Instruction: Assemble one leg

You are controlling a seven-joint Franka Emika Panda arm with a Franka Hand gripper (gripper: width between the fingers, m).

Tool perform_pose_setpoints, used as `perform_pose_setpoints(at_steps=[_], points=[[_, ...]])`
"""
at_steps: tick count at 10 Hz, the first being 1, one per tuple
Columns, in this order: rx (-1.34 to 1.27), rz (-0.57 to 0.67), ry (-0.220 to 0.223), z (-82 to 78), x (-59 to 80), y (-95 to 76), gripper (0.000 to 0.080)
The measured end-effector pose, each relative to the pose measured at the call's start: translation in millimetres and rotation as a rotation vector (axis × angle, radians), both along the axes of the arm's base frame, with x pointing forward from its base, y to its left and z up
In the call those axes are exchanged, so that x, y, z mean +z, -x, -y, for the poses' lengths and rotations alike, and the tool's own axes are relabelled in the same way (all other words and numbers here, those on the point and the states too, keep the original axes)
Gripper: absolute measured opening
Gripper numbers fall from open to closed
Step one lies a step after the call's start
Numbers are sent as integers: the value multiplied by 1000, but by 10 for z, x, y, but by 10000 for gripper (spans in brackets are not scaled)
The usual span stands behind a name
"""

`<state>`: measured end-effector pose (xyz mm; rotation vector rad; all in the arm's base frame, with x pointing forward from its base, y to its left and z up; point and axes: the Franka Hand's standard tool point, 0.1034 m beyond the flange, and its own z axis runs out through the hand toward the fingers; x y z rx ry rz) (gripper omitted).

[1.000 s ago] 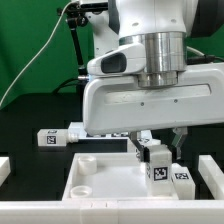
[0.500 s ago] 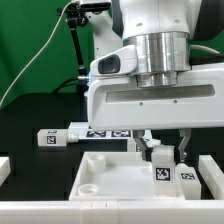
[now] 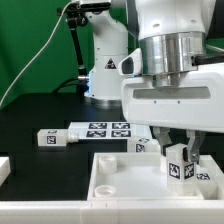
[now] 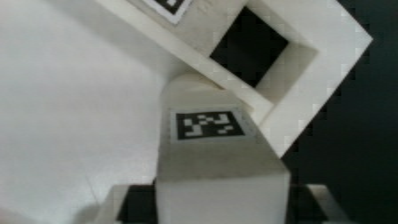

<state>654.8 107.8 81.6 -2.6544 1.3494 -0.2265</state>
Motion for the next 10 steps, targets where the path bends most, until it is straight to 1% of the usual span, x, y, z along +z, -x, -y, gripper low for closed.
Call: perform_pose_setpoints(at_steps=[3, 4, 5, 6, 7, 8, 10], points=[[-41, -3, -12, -6, -1, 4, 284], [9, -1, -1, -24, -3, 7, 368], [68, 3, 14, -63, -3, 14, 563], [97, 5, 19, -106, -3, 22, 622], [203, 11, 40, -138, -6, 30, 622], [305, 18, 61, -158, -6, 34, 644], [482, 32, 99, -38, -4, 10, 648]])
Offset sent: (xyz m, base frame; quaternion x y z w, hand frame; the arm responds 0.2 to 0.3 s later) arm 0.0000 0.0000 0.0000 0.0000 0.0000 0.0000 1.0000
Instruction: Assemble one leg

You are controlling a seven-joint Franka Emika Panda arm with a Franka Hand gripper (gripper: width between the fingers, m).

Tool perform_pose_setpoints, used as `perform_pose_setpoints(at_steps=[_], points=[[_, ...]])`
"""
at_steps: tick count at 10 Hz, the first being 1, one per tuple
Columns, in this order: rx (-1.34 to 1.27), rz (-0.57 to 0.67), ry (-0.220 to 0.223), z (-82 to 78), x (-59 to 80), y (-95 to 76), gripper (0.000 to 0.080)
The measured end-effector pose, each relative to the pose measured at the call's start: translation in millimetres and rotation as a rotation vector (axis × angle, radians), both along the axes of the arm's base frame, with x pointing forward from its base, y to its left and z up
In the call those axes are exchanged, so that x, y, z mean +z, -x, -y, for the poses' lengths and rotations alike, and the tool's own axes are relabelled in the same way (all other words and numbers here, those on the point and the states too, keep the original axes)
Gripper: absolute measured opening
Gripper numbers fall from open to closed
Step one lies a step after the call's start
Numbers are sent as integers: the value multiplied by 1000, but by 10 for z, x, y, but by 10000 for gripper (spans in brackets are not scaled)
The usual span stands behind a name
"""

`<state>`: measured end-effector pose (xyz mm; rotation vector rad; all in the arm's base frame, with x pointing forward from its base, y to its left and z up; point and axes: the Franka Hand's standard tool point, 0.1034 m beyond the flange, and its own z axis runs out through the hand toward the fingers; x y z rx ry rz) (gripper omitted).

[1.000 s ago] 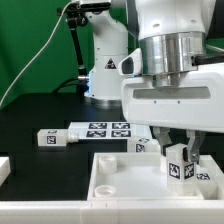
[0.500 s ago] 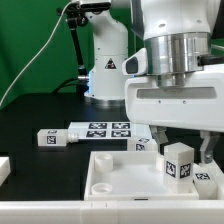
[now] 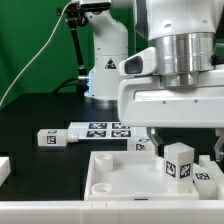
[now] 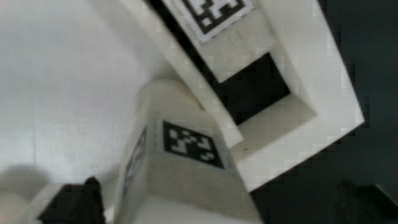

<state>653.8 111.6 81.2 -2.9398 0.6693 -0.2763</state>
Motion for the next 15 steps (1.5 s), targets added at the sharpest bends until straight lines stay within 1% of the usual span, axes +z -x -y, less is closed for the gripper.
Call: perform_pose_setpoints(at_steps=[1, 4, 7, 9, 12, 13, 14, 15], points=[[45, 3, 12, 47, -4, -6, 649], [248, 18, 56, 46, -5, -6, 649], [498, 30, 124, 49, 3, -7, 649], [719, 46, 178, 38, 43, -24, 649], [722, 30, 173, 31, 35, -13, 649], [725, 7, 167, 35, 18, 15, 649], [738, -98, 134, 38, 0, 95, 649], [748, -148, 118, 16, 25, 70, 649]])
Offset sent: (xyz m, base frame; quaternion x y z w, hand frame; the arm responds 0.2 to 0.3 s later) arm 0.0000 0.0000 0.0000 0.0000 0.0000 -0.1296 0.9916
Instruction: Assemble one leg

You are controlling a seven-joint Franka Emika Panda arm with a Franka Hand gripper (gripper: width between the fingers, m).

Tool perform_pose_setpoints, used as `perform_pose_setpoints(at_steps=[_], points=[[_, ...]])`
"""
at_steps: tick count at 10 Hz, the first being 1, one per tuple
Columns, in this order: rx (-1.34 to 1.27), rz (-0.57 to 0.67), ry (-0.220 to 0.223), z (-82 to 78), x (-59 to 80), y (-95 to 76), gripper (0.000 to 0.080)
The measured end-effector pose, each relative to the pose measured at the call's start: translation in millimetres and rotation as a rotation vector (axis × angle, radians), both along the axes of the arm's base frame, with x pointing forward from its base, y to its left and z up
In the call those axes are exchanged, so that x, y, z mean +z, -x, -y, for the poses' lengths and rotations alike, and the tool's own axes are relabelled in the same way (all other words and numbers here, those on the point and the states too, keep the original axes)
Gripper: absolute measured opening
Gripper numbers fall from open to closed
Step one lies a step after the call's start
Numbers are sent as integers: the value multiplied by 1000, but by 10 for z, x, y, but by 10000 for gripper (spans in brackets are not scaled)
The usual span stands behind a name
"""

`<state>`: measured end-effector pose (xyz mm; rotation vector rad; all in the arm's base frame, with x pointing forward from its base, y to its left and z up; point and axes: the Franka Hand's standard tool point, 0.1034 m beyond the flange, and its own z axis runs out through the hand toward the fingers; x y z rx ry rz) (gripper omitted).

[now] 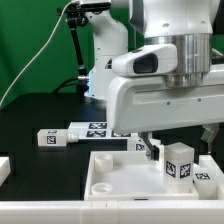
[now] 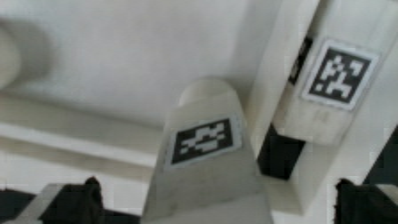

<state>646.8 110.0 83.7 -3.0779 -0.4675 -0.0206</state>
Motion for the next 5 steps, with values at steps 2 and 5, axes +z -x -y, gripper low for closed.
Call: perform_pose_setpoints(at_steps=[2, 5], points=[[29, 7, 0, 3, -5, -19, 649], [118, 9, 2, 11, -5, -20, 649]])
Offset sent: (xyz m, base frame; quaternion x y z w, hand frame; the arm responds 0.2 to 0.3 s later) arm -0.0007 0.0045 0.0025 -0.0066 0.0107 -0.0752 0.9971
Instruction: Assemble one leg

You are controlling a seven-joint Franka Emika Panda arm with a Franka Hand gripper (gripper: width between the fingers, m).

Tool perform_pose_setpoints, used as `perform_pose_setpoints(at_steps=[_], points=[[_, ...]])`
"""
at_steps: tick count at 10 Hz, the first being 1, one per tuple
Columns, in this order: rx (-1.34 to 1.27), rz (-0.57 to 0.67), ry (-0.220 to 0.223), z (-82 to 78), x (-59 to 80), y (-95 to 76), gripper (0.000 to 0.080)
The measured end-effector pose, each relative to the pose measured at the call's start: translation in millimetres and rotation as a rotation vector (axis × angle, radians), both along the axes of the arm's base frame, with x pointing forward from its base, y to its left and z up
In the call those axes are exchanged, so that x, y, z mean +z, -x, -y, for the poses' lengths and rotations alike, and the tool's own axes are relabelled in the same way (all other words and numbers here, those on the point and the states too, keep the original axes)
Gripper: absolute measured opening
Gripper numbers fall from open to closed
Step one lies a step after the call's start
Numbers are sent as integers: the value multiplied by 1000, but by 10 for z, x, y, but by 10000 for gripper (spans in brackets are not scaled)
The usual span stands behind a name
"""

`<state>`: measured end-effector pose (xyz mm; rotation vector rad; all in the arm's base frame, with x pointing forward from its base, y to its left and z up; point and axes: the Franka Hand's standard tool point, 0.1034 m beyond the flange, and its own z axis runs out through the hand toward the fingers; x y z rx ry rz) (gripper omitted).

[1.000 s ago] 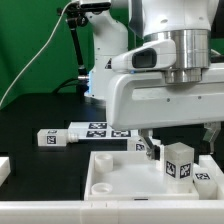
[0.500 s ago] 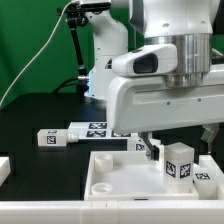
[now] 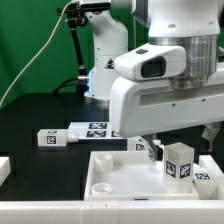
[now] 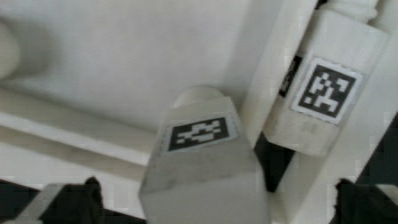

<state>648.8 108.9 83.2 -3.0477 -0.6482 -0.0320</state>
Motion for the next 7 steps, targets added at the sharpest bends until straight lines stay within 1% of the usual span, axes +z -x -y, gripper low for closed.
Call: perform_pose_setpoints(at_steps=[3, 4, 5, 6, 7], points=[[24, 1, 1, 33, -3, -5, 649], [23, 1, 1, 36, -3, -5, 524], [23, 1, 1, 37, -3, -5, 524], [5, 0, 0, 36, -3, -5, 349], [-18, -1, -1, 36, -3, -5, 281]])
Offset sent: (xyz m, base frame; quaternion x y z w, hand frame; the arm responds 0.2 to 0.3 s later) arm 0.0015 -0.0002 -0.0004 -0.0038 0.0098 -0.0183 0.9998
